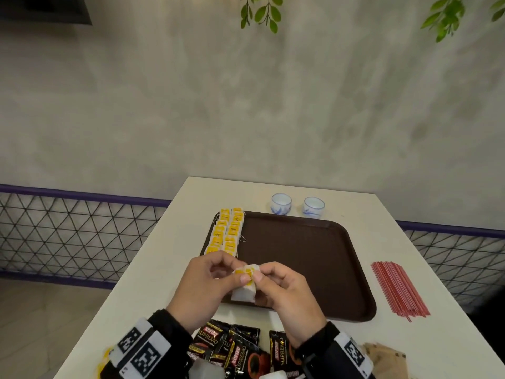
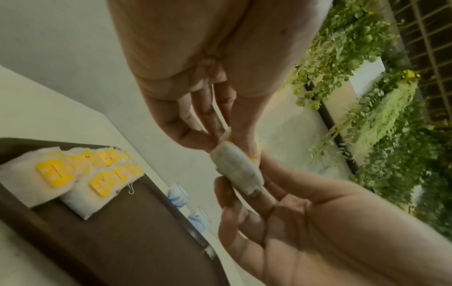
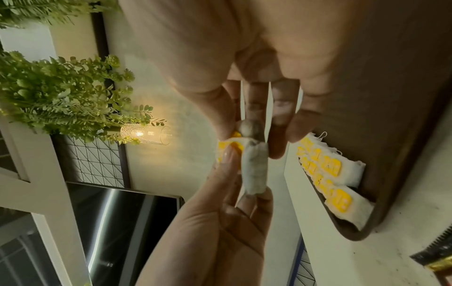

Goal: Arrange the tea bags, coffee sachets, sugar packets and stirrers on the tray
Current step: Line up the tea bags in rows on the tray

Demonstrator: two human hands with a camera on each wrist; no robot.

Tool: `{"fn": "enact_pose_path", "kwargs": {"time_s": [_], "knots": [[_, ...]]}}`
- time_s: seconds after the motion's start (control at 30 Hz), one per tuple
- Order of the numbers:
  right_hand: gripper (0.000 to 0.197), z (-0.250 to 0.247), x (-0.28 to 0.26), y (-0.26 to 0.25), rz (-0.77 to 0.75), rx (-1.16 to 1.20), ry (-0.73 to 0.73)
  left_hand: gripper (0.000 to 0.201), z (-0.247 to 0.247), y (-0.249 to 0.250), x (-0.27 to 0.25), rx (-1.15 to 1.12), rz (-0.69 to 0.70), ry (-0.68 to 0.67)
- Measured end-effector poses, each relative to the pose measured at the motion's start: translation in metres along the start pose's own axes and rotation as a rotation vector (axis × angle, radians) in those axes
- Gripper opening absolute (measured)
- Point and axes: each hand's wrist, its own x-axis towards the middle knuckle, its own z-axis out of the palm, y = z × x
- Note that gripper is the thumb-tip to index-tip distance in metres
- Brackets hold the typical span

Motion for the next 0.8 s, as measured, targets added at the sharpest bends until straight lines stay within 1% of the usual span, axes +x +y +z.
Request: {"fn": "enact_pose_path", "kwargs": {"time_s": [0.1, 0.13, 0.2, 0.23, 0.27, 0.33, 0.4, 0.47, 0.53, 0.57, 0.63, 0.67, 0.7, 0.77, 0.8], "knots": [[0.014, 0.0, -0.002, 0.005, 0.021, -0.08, -0.032, 0.017, -0.003, -0.005, -0.001, 0.083, 0.027, 0.021], [0.016, 0.0, -0.002, 0.006, 0.024, -0.136, -0.053, 0.017, -0.004, -0.006, -0.001, 0.084, 0.024, 0.022], [0.027, 0.0, -0.003, 0.011, 0.002, -0.259, -0.087, 0.018, -0.006, -0.009, -0.003, 0.06, 0.0, 0.006], [0.029, 0.001, -0.002, 0.015, -0.011, -0.308, -0.092, 0.018, -0.007, -0.011, -0.004, 0.056, -0.009, -0.008], [0.025, 0.002, -0.001, 0.018, -0.021, -0.335, -0.085, 0.018, -0.008, -0.014, -0.005, 0.063, -0.014, -0.018], [0.007, 0.006, 0.003, 0.023, -0.026, -0.339, -0.059, 0.018, -0.01, -0.018, -0.006, 0.103, -0.012, -0.017], [0.011, 0.01, 0.006, 0.025, -0.011, -0.303, -0.069, 0.021, -0.012, -0.02, -0.007, 0.134, -0.016, -0.01], [0.008, 0.013, 0.012, 0.024, 0.014, -0.291, -0.079, 0.026, -0.02, -0.02, -0.007, 0.154, -0.023, -0.014], [0.007, 0.012, 0.028, 0.028, 0.057, -0.317, -0.037, 0.028, -0.037, -0.024, -0.007, 0.205, -0.047, 0.011], [0.009, 0.01, 0.039, 0.032, 0.089, -0.347, 0.002, 0.028, -0.05, -0.028, -0.009, 0.263, -0.06, 0.046], [0.016, 0.005, 0.063, 0.042, 0.154, -0.42, 0.06, 0.031, -0.085, -0.041, -0.019, 0.468, -0.114, 0.117], [0.019, 0.003, 0.075, 0.048, 0.182, -0.457, 0.072, 0.034, -0.104, -0.05, -0.027, 0.573, -0.168, 0.118], [0.021, 0.004, 0.086, 0.053, 0.206, -0.488, 0.076, 0.039, -0.121, -0.059, -0.036, 0.675, -0.245, 0.09], [0.024, 0.01, 0.103, 0.063, 0.238, -0.541, 0.083, 0.056, -0.145, -0.076, -0.054, 0.856, -0.433, -0.002], [0.026, 0.015, 0.11, 0.068, 0.249, -0.562, 0.091, 0.064, -0.153, -0.085, -0.061, 0.903, -0.504, -0.011]]}}
